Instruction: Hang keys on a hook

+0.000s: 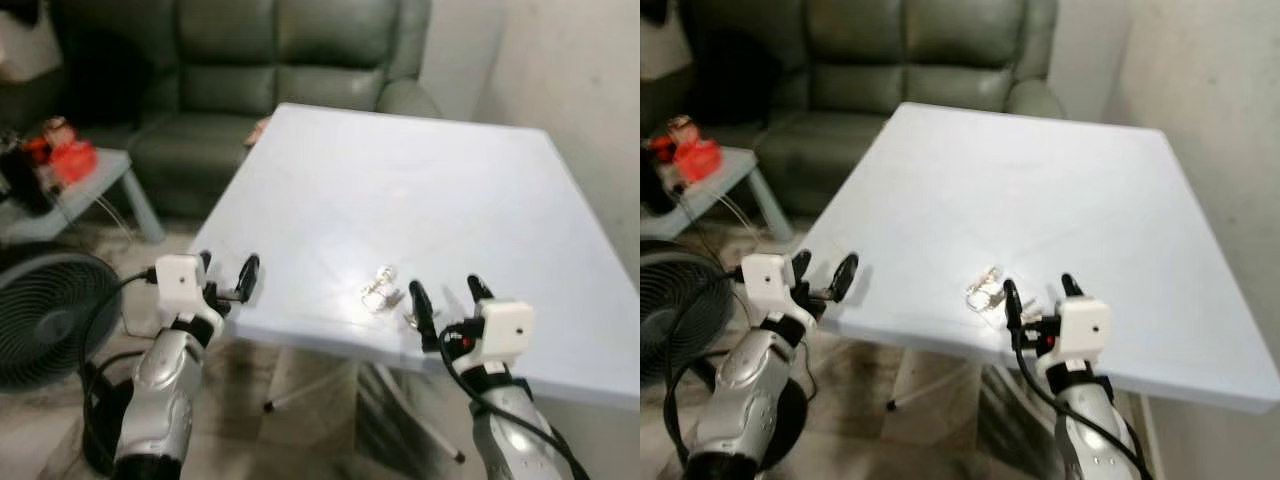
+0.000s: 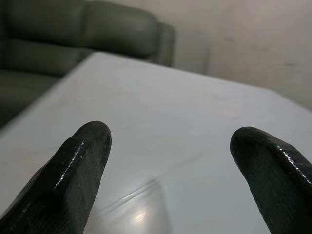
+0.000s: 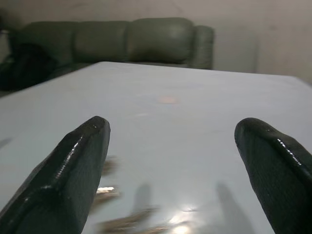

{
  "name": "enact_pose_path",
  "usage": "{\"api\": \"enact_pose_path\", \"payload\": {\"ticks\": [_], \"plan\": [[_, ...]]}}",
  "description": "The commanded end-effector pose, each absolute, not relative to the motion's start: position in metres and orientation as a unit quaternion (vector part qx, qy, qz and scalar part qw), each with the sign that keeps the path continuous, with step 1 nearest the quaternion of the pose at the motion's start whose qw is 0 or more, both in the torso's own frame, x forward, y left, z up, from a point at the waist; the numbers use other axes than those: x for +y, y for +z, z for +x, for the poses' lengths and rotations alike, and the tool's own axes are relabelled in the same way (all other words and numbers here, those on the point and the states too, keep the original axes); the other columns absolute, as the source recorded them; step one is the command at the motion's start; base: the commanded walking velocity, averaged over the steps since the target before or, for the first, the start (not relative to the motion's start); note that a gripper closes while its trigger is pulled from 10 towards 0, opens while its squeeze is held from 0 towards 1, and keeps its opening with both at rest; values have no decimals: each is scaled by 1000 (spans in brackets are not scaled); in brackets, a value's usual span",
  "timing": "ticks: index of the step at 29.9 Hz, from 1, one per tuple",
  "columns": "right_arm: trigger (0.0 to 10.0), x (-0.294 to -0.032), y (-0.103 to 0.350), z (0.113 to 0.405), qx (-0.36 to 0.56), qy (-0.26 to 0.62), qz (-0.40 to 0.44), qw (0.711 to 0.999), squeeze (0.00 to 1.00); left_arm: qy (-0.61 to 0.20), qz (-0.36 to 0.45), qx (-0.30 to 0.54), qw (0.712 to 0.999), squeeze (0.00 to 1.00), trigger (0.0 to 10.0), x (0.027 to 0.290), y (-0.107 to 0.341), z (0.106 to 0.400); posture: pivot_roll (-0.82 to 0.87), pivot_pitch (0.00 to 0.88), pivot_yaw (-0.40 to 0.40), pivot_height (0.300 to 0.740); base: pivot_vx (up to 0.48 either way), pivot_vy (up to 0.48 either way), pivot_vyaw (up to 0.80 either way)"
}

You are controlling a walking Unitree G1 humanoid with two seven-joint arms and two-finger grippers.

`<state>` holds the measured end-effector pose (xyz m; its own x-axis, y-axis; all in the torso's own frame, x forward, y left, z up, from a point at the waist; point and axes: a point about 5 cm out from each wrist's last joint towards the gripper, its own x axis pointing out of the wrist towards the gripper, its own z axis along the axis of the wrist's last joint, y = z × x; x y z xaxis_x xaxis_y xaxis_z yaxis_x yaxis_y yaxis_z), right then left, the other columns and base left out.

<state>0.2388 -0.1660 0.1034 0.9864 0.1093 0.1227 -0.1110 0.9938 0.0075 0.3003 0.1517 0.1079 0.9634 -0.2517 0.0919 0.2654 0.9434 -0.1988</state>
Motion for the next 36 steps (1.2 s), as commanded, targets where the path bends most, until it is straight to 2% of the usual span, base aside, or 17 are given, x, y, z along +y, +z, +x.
{"api": "enact_pose_path", "payload": {"ticks": [1,16,27,33,36], "plan": [[10000,-170,106,239,-67,54,0,996,0,-136,-101,-34,985,0,10000,147,109,300,-39,0,10,740,259,0,0],[10000,-168,105,247,-41,113,-55,991,0,-165,-75,-43,983,0,10000,140,103,288,-23,0,-6,740,0,0,0],[10000,-162,118,274,-12,180,-94,979,0,-230,-62,-38,970,0,10000,116,96,270,-11,0,-32,740,0,0,0],[10000,-148,122,293,-4,224,-100,969,0,-292,-35,-51,954,0,10000,96,102,263,10,0,-51,740,0,0,0],[10000,-144,123,300,2,225,-97,969,0,-299,-31,-51,952,0,10000,93,102,260,12,0,-53,740,0,0,0]]}}
